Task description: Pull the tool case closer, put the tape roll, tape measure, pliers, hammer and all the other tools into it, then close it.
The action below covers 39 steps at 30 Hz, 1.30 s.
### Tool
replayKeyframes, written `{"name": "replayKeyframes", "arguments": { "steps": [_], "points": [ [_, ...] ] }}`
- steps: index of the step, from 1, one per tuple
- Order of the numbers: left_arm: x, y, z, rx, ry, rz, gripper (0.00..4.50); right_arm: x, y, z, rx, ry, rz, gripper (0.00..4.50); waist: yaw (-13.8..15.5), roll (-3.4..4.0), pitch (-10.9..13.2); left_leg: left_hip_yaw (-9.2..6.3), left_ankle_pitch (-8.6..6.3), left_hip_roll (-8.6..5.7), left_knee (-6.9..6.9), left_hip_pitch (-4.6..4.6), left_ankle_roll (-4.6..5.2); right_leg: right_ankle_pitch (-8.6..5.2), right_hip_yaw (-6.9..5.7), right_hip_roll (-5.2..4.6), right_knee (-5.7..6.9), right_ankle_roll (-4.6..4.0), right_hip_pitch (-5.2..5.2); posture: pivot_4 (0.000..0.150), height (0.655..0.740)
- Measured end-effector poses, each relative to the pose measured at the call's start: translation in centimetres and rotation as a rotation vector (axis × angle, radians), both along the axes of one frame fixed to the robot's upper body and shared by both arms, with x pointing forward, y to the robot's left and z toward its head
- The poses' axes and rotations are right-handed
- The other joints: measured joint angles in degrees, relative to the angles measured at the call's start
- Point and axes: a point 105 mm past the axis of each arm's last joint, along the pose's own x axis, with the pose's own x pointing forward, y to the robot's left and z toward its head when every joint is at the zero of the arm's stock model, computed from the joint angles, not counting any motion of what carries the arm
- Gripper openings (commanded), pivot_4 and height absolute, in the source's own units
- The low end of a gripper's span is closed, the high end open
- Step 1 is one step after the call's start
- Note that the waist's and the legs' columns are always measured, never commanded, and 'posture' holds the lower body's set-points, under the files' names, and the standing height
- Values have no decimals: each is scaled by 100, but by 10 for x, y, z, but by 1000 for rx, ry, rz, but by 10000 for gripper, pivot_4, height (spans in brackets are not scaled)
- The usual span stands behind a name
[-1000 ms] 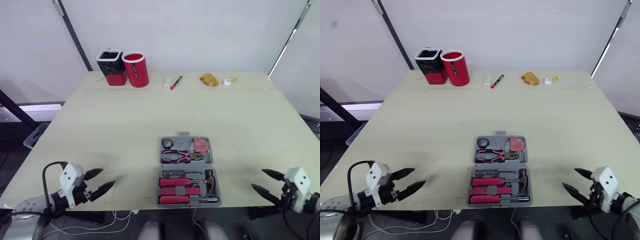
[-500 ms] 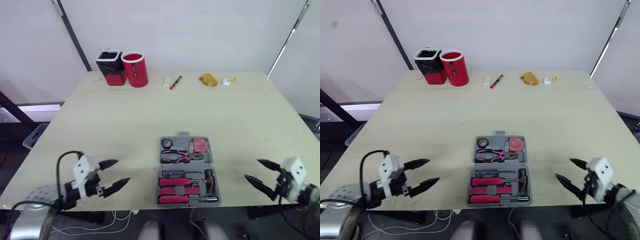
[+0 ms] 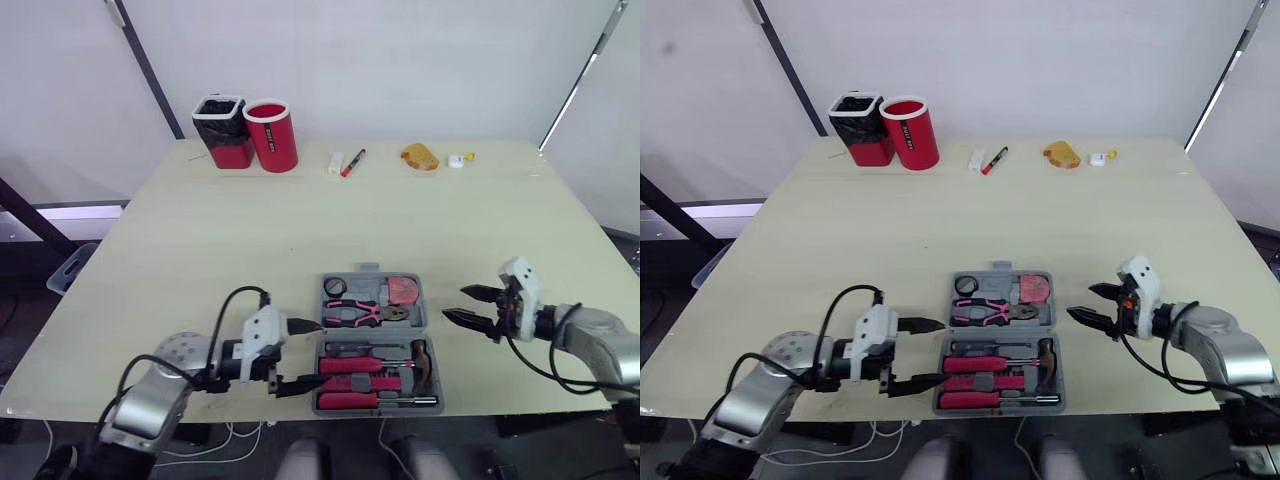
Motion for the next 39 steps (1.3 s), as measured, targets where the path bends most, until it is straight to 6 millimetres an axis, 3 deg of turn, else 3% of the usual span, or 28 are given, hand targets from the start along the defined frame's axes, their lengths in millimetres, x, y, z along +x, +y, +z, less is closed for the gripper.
{"name": "replayKeyframes", "arguments": {
  "steps": [5,7,8,10,13,14,16,27,39],
  "points": [
    [8,-13,-7,27,5,-53,44694,19,14,-6,8,62,16,44945,2,0,0,-3,0,-1,4,2,0,1,-3,1,3,0,2,1500,7400],
    [9,-16,-8,37,4,-78,37535,25,19,-9,2,76,21,45000,3,0,1,-2,0,-2,4,-1,0,1,-3,0,2,1,1,1500,7400],
    [9,-17,-9,39,7,-86,30490,28,19,-10,5,84,16,45000,2,0,1,-1,0,-2,3,-1,0,1,-3,0,1,1,1,1500,7400],
    [8,-18,-11,41,11,-94,24851,31,18,-11,5,90,7,45000,1,0,1,-2,0,-2,3,-3,0,1,-3,-1,0,1,1,1500,7400],
    [7,-22,-13,43,14,-113,11340,38,20,-11,17,100,-1,45000,0,1,1,-3,0,-2,2,-4,0,1,-4,-1,0,1,0,1500,7400],
    [5,-24,-14,42,17,-122,4867,40,23,-12,29,110,0,45000,0,1,1,-3,0,-2,2,-3,0,1,-4,-1,2,1,0,1500,7400],
    [5,-26,-15,46,18,-132,797,40,27,-16,47,135,5,45000,-2,1,1,-6,0,-2,2,-2,0,1,-6,-1,5,0,1,1500,7400],
    [11,-28,-38,138,34,-173,797,51,33,-30,74,277,-35,45000,-8,2,1,-5,0,-2,3,-2,0,2,-7,0,6,0,0,1500,7400],
    [15,-30,-41,139,30,-199,797,55,55,-34,226,323,7,45000,-136,4,-2,-5,0,-2,2,3,0,2,-4,-1,10,0,3,1500,7400]
  ]
}}
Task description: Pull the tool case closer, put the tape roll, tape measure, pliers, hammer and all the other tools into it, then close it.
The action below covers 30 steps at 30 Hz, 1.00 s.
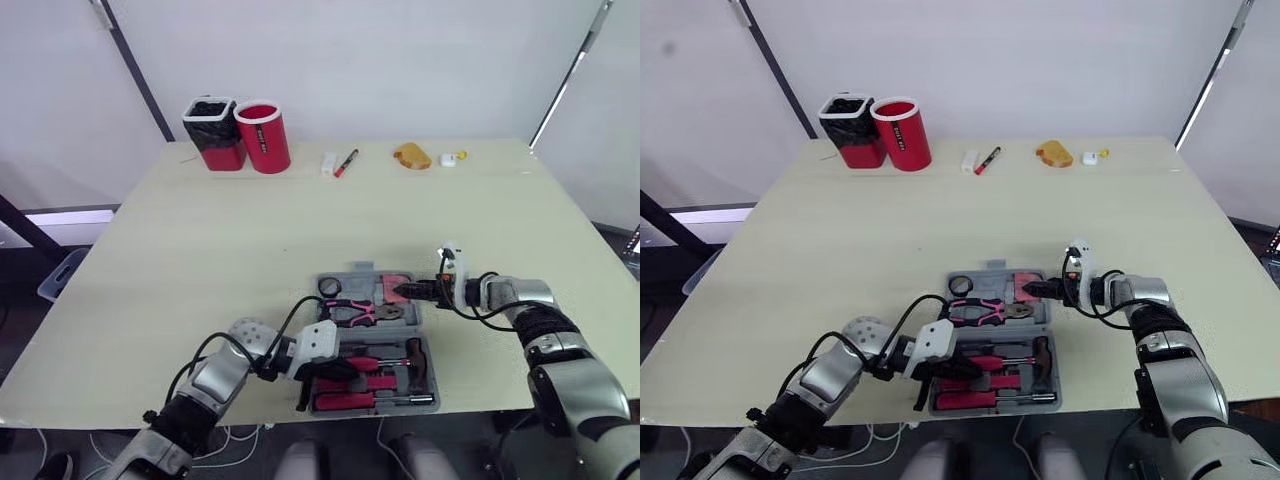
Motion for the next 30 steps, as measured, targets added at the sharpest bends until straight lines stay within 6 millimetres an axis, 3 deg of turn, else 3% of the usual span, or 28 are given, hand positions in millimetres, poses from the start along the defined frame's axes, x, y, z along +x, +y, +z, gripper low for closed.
{"name": "replayKeyframes", "arguments": {
  "steps": [10,16,24,30],
  "points": [
    [-1,0,-1,-9,12,7,797,-3,4,-2,109,-17,15,45000,-28,2,-1,-20,0,0,-2,3,0,0,1,1,3,0,0,1500,7400],
    [-1,0,-1,-9,24,12,797,-5,4,7,168,-40,48,45000,-27,3,-1,-24,0,0,-2,3,0,0,1,1,2,0,-1,1500,7400],
    [-4,3,-1,-15,26,22,797,-10,11,39,233,-127,174,45000,-23,5,0,-28,0,0,-3,2,0,0,-2,1,3,0,-1,1500,7400],
    [-19,29,4,0,55,88,797,-26,2,58,269,-165,264,45000,-13,10,4,-36,0,3,-4,-4,0,0,-6,-4,0,0,-3,1500,7400]
  ]
}}
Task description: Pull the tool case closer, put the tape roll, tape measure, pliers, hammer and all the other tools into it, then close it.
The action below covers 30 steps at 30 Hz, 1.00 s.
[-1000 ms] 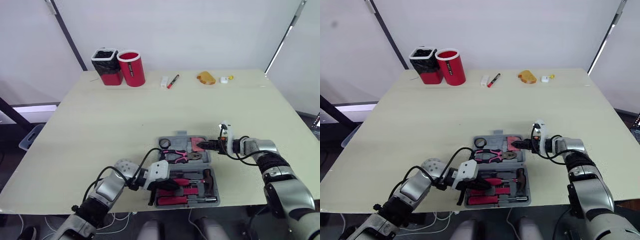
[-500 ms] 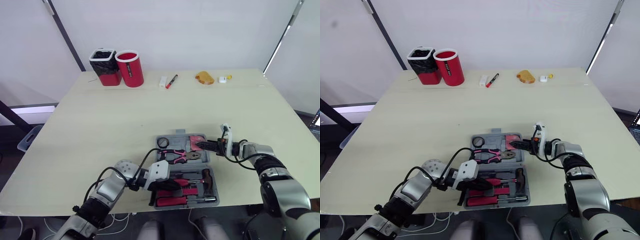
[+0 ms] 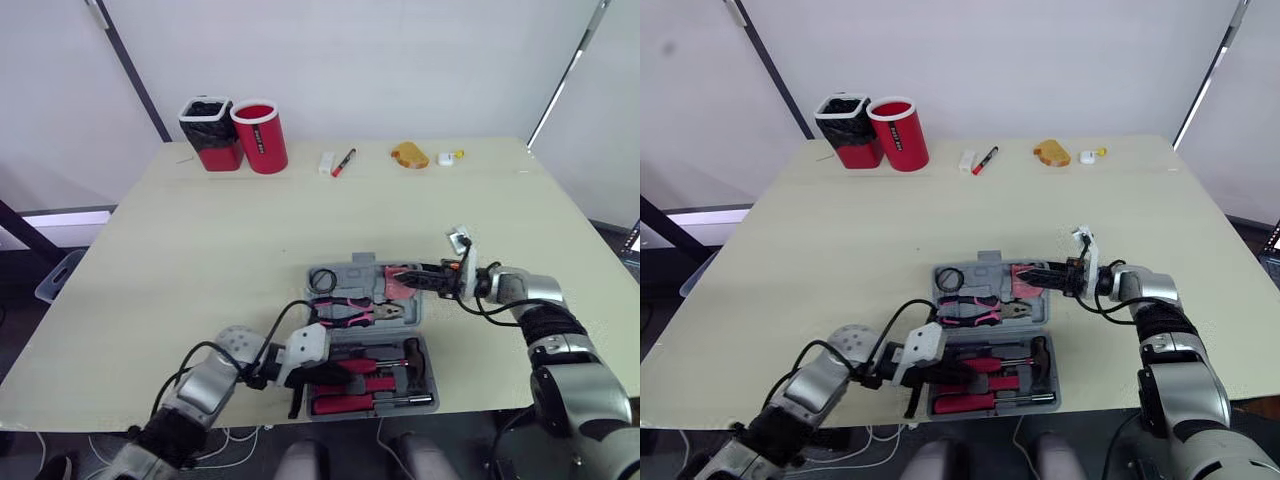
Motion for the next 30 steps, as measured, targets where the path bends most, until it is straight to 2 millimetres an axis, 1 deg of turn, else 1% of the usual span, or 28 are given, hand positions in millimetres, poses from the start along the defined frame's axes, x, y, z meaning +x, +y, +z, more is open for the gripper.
{"name": "replayKeyframes", "arguments": {
  "steps": [2,5,6,8,9,12,13,16,18,19,20,21,22,23,24,26,27,28,30],
  "points": [
    [-6,11,6,10,-5,21,797,-8,-2,5,3,-8,27,45000,6,1,3,0,0,0,0,-1,0,0,-1,-2,-1,0,-1,1500,7400],
    [-15,36,20,8,-4,89,797,-28,-7,11,10,-1,89,45000,15,3,4,-4,0,19,-1,0,0,-1,-4,-6,-1,-1,0,1500,7400],
    [-16,41,22,12,-9,105,797,-32,-7,12,10,3,102,45000,17,3,4,-3,0,19,-1,1,0,-1,-4,-6,-1,-1,0,1500,7400],
    [-22,57,25,16,-1,154,797,-48,-6,12,-9,3,146,45000,14,3,6,-2,-1,21,-1,1,0,-2,-5,-6,-1,-1,0,1500,7400],
    [-25,71,26,28,7,201,797,-58,-9,10,-24,9,157,45000,15,4,6,-3,-1,25,-2,3,0,-2,-7,-6,-2,-1,1,1500,7400],
    [-20,91,41,-23,-16,320,797,-74,-13,0,-74,18,133,45000,45,5,9,-2,0,25,1,1,-1,-4,-9,-7,-4,-1,0,1500,7400],
    [-19,94,44,-36,-25,347,797,-77,-14,-2,-85,14,122,45000,49,5,10,1,0,24,2,2,-1,-5,-7,-7,-5,-1,1,1500,7400],
    [-17,106,48,-58,-37,425,797,-84,-24,-6,-137,-31,46,45000,50,4,11,6,0,18,2,2,-1,-6,-4,-6,-9,0,1,1500,7400],
    [-14,110,50,-97,-46,498,5905,-91,-35,-11,-195,-103,-41,45000,66,4,11,5,-1,14,0,0,-1,-5,-5,-6,-10,2,1,1500,7400],
    [-12,116,50,-124,-50,561,9670,-96,-43,-16,-235,-139,-94,45000,87,-2,13,5,-1,10,0,-1,-2,-12,-7,-4,-10,14,1,1500,7400],
    [-11,119,50,-128,-51,589,15663,-96,-47,-17,-252,-159,-119,45000,89,-7,17,5,-1,6,0,-1,-2,-17,-6,-2,-9,21,0,1500,7400],
    [-9,122,51,-137,-57,619,18704,-96,-51,-18,-273,-194,-155,45000,90,-8,18,5,-1,6,0,0,-2,-17,-5,-1,-9,22,0,1500,7400],
    [-4,128,55,-168,-77,684,23590,-97,-63,-15,-315,-298,-250,45000,101,-9,18,6,-1,6,1,3,-2,-18,-3,-1,-8,24,1,1500,7400],
    [-4,129,56,-171,-79,691,25581,-97,-65,-15,-318,-308,-261,45000,101,-9,17,6,-1,6,1,3,-2,-18,-3,-1,-8,24,1,1500,7400],
    [-2,133,58,-180,-87,731,30991,-98,-72,-13,-340,-360,-314,45000,103,-11,17,8,-1,7,2,6,-2,-18,-2,-1,-8,25,1,1500,7400],
    [0,141,60,-193,-100,796,40094,-101,-86,-11,-370,-430,-397,45000,114,-12,17,10,-1,7,2,8,-2,-19,0,-1,-8,25,2,1500,7400],
    [0,145,60,-195,-103,822,43706,-103,-92,-12,-389,-451,-433,45000,119,-12,17,12,-1,7,2,8,-2,-19,2,-2,-8,25,2,1500,7400],
    [-1,149,59,-192,-99,854,44515,-106,-102,-12,-417,-474,-477,45000,130,-13,16,13,-1,6,2,8,-2,-19,3,-3,-8,22,2,1500,7400],
    [-3,158,59,-181,-102,902,44515,-110,-118,-12,-452,-508,-544,45000,133,-14,16,15,-1,7,2,9,-2,-25,5,-2,-8,12,2,1500,7400]
  ]
}}
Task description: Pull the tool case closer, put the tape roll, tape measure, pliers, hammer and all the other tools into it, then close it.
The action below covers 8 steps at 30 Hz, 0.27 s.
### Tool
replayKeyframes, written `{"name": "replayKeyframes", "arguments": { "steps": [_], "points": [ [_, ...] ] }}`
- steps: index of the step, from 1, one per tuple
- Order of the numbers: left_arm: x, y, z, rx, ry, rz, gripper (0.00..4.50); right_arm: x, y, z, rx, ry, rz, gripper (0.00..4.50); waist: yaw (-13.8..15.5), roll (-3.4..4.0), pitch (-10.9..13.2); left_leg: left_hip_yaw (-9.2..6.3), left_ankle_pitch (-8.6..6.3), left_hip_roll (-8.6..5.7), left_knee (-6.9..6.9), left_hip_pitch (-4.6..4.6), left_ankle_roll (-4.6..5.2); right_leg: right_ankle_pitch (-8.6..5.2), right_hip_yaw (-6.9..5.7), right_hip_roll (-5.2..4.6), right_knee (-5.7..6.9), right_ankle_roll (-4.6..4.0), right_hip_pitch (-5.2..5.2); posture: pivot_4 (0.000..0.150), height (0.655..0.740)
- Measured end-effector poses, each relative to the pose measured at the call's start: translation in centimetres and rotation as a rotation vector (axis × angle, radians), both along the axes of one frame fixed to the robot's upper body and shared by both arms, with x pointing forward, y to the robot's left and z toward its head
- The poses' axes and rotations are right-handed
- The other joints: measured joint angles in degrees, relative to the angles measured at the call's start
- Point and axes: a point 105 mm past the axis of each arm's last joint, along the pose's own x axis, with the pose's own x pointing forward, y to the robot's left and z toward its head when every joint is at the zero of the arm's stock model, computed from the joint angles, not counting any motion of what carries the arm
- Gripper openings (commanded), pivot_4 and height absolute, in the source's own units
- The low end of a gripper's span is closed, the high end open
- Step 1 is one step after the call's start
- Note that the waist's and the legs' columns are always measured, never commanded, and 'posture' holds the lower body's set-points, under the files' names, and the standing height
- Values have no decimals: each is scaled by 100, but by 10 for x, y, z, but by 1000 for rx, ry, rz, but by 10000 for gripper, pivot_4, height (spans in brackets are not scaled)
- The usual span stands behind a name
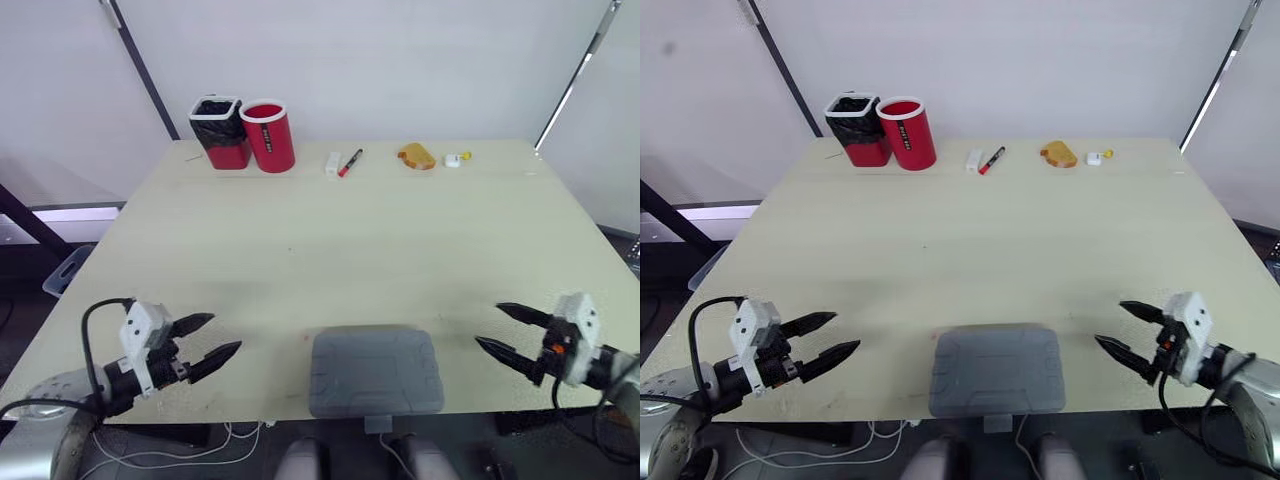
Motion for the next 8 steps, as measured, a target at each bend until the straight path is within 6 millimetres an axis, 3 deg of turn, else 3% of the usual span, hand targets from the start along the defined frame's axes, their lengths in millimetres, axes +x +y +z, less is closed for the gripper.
{"name": "replayKeyframes", "arguments": {
  "steps": [4,8],
  "points": [
    [-8,11,-5,9,17,54,44515,-8,-23,-6,-34,-23,-104,45000,5,0,0,3,0,2,0,2,0,-5,4,-1,1,-10,0,1500,7400],
    [-14,15,-11,18,41,76,44515,-18,-28,-16,-37,2,-137,45000,15,-1,-1,4,0,11,-1,2,0,-6,5,-2,0,-10,0,1500,7400]
  ]
}}
